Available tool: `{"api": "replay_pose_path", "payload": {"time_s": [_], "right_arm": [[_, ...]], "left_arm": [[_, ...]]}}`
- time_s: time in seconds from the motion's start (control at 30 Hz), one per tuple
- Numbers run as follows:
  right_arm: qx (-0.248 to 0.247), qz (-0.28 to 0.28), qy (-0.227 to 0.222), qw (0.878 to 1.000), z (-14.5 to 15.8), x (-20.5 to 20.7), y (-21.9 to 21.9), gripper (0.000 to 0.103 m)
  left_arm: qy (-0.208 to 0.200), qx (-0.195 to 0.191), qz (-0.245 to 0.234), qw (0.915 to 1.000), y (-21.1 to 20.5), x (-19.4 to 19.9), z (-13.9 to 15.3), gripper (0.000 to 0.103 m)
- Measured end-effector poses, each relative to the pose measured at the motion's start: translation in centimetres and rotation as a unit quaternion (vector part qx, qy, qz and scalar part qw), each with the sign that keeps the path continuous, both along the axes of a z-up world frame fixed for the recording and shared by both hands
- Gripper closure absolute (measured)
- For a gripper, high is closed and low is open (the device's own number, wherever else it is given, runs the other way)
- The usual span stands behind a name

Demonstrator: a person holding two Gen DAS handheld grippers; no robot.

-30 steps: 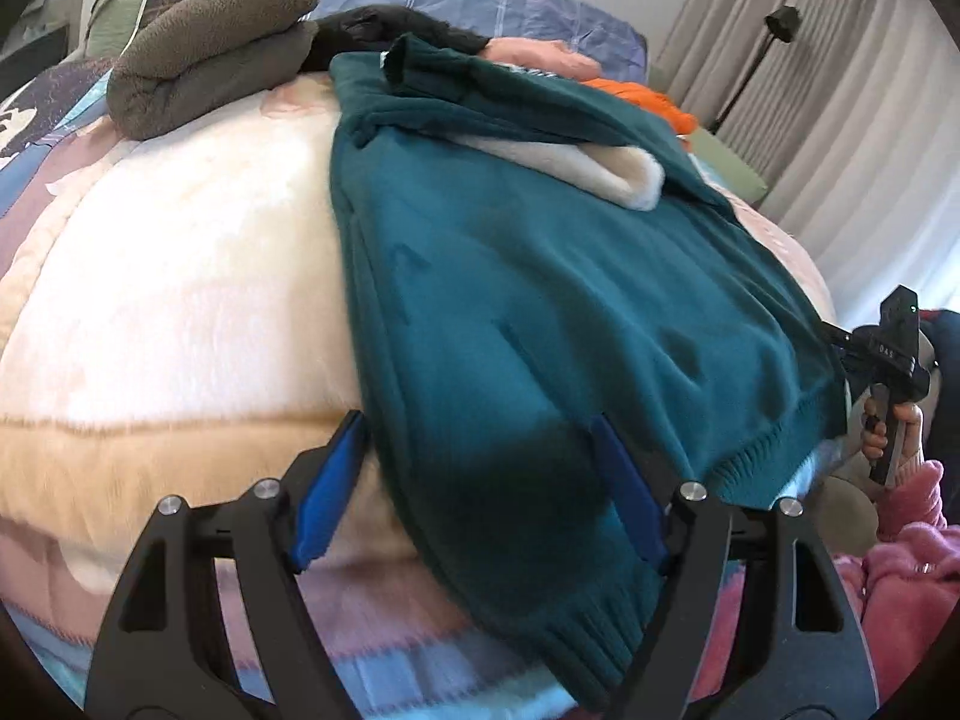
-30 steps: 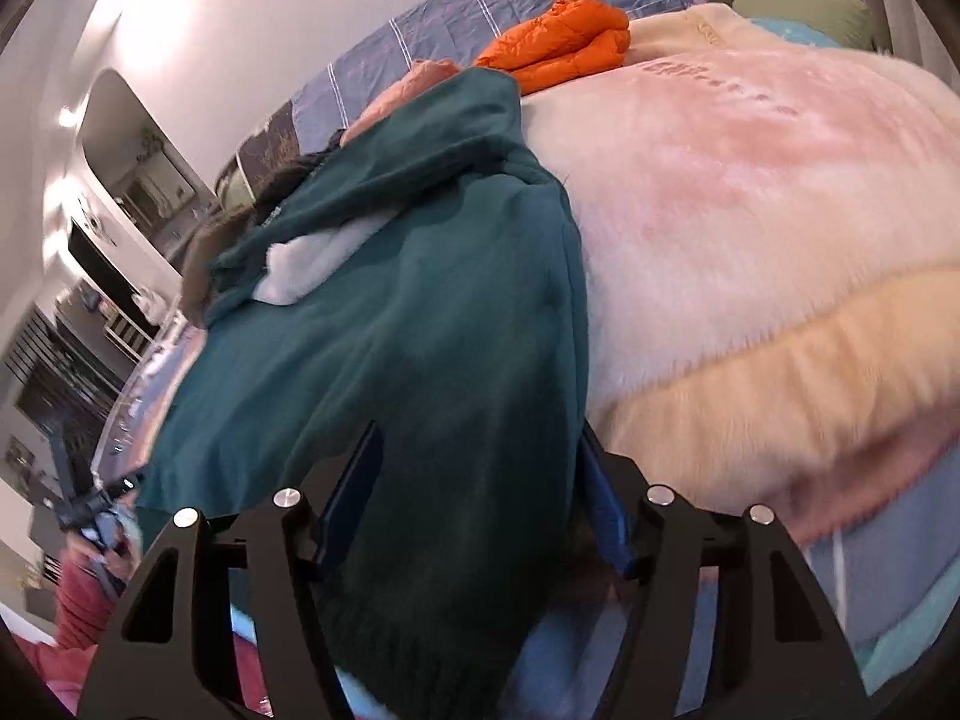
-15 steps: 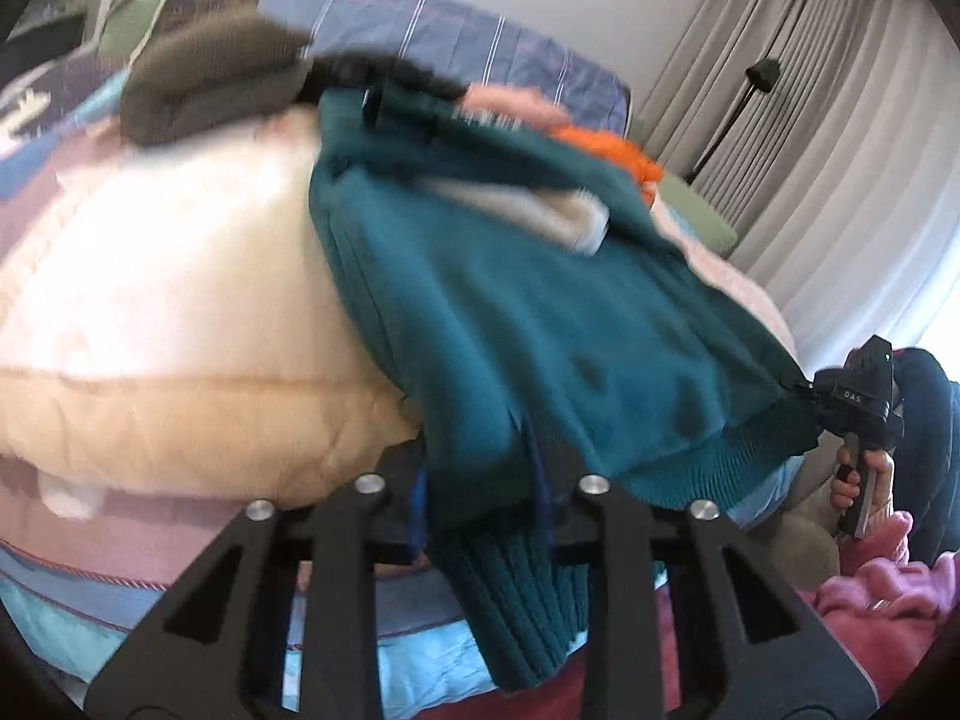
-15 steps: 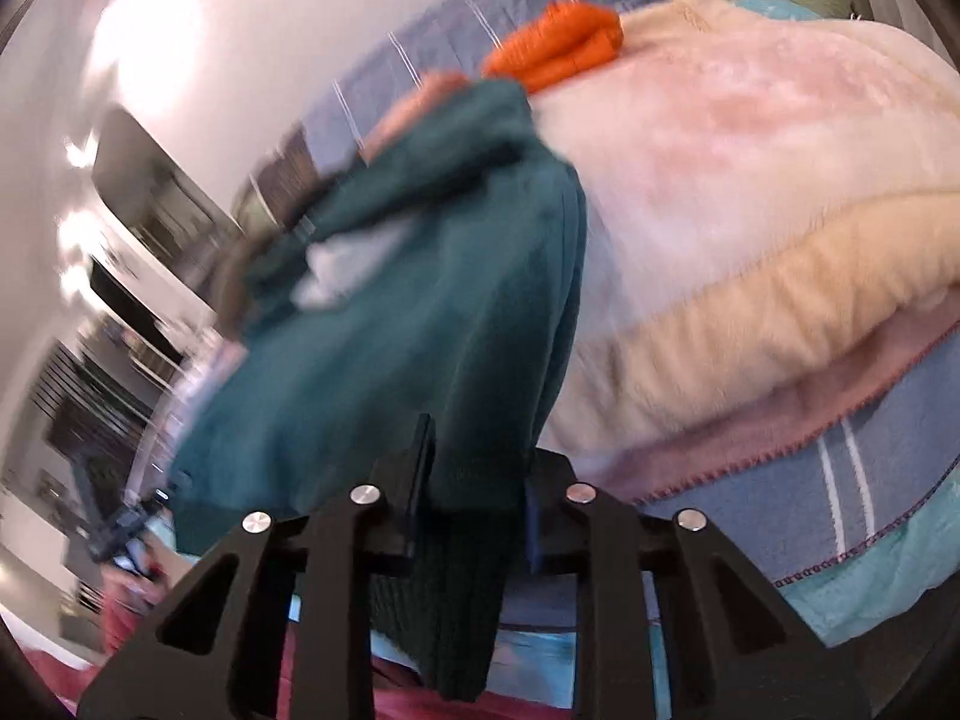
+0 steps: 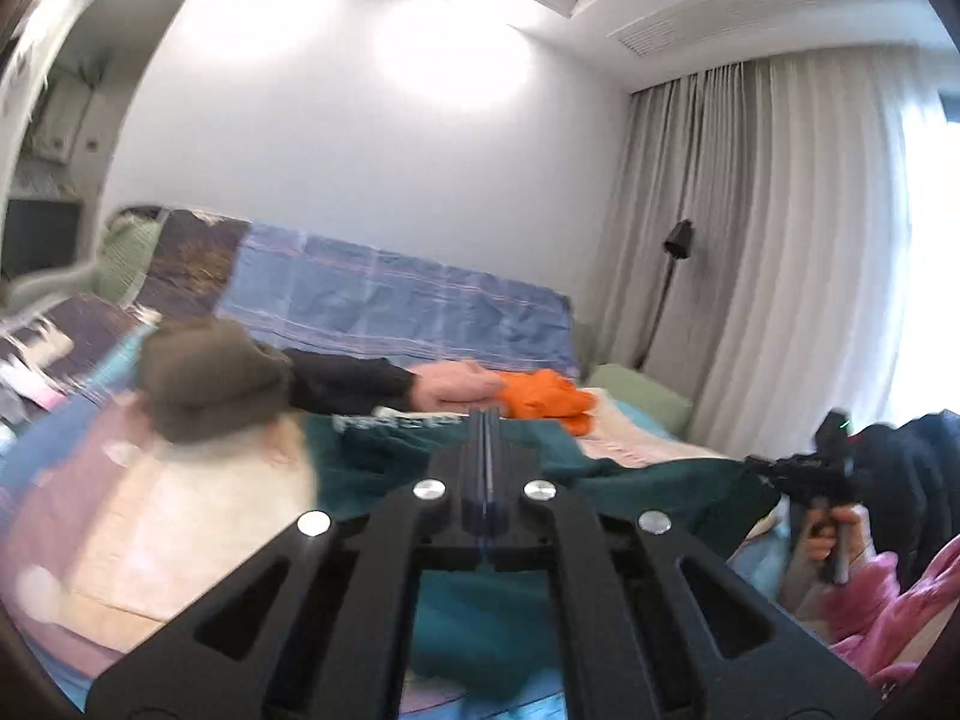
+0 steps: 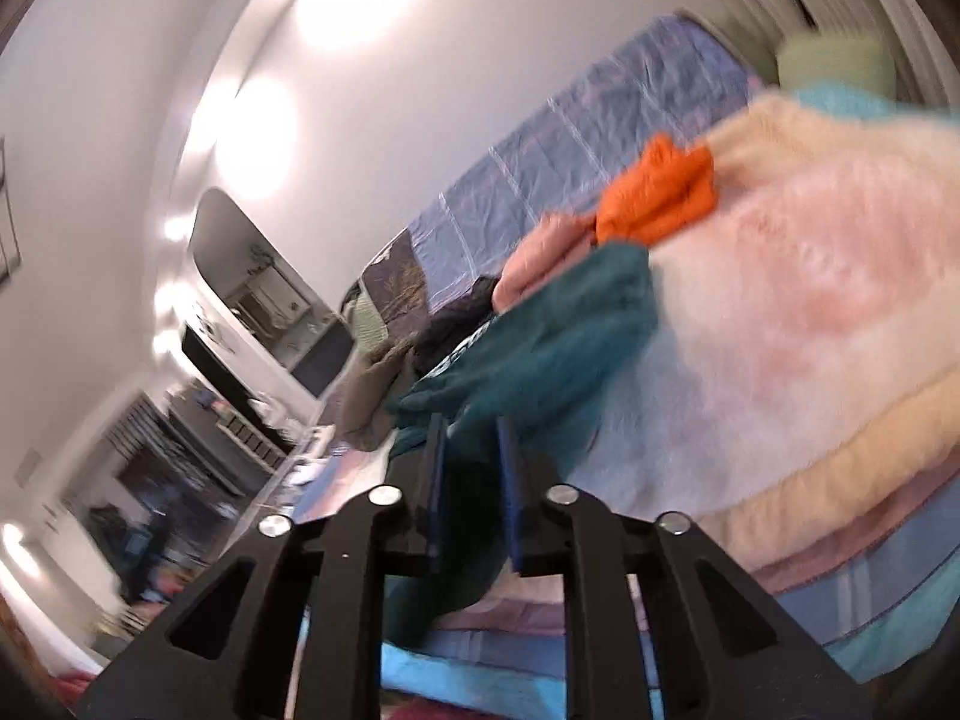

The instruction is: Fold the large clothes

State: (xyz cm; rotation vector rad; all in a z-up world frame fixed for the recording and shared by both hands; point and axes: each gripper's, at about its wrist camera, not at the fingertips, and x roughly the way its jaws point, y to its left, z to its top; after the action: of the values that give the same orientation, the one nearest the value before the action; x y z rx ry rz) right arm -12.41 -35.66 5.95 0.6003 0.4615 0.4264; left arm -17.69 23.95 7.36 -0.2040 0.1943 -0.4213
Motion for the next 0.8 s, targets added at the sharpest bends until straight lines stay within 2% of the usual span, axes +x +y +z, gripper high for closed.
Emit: {"api": "replay_pose_path", "payload": {"time_s": [0.03,0.07,0.1,0.2,0.23,0.27,0.3,0.33,0.4,0.47,0.6,0.67,0.73,0.77,0.8], "right_arm": [[-0.015,-0.014,-0.003,1.0,0.3,0.1,-0.1,0.103],[-0.034,-0.026,0.0,0.999,0.3,0.3,-0.1,0.103],[-0.038,-0.028,0.007,0.999,0.0,0.5,-0.1,0.103],[-0.045,-0.038,0.069,0.996,-3.2,1.8,-0.5,0.1],[-0.045,-0.04,0.085,0.995,-4.2,2.1,-0.8,0.081],[-0.05,-0.049,0.104,0.992,-5.3,2.3,-1.1,0.05],[-0.055,-0.059,0.117,0.99,-6.4,2.2,-1.4,0.038],[-0.063,-0.067,0.128,0.988,-7.5,2.2,-1.6,0.034],[-0.072,-0.061,0.156,0.983,-9.6,2.4,-1.5,0.033],[-0.059,-0.045,0.186,0.98,-11.9,2.2,-1.6,0.03],[-0.001,-0.004,0.229,0.973,-15.9,1.3,-1.2,0.029],[0.02,0.011,0.224,0.974,-16.3,1.0,-0.7,0.028],[0.032,0.043,0.213,0.976,-16.1,1.1,-0.1,0.028],[0.039,0.061,0.213,0.974,-15.8,1.3,0.4,0.028],[0.036,0.077,0.212,0.974,-15.6,1.4,1.1,0.028]], "left_arm": [[0.012,0.011,0.015,0.9998,0.0,0.3,-0.4,0.101],[0.032,0.022,0.03,0.9988,-0.1,1.1,-1.0,0.087],[0.065,0.031,0.039,0.9966,-0.1,2.3,-2.3,0.067],[0.146,0.043,0.041,0.9875,-0.3,5.9,-7.1,0.042],[0.174,0.046,0.036,0.9829,-0.5,6.8,-8.8,0.038],[0.2,0.046,0.032,0.9782,-0.6,7.6,-10.3,0.035],[0.23,0.045,0.028,0.9717,-0.8,8.5,-12.2,0.035],[0.248,0.045,0.024,0.9674,-0.9,8.9,-13.5,0.034],[0.286,0.043,0.013,0.9572,-1.4,9.7,-16.0,0.029],[0.307,0.037,-0.004,0.9508,-1.5,9.8,-17.7,0.027],[0.332,0.006,-0.054,0.9417,-2.5,9.5,-19.9,0.024],[0.343,-0.007,-0.065,0.9371,-2.6,9.5,-20.8,0.024],[0.348,-0.029,-0.076,0.9338,-3.1,9.5,-21.6,0.027],[0.347,-0.032,-0.081,0.9338,-3.2,9.6,-21.4,0.038],[0.344,-0.032,-0.091,0.934,-3.5,9.1,-21.1,0.054]]}}
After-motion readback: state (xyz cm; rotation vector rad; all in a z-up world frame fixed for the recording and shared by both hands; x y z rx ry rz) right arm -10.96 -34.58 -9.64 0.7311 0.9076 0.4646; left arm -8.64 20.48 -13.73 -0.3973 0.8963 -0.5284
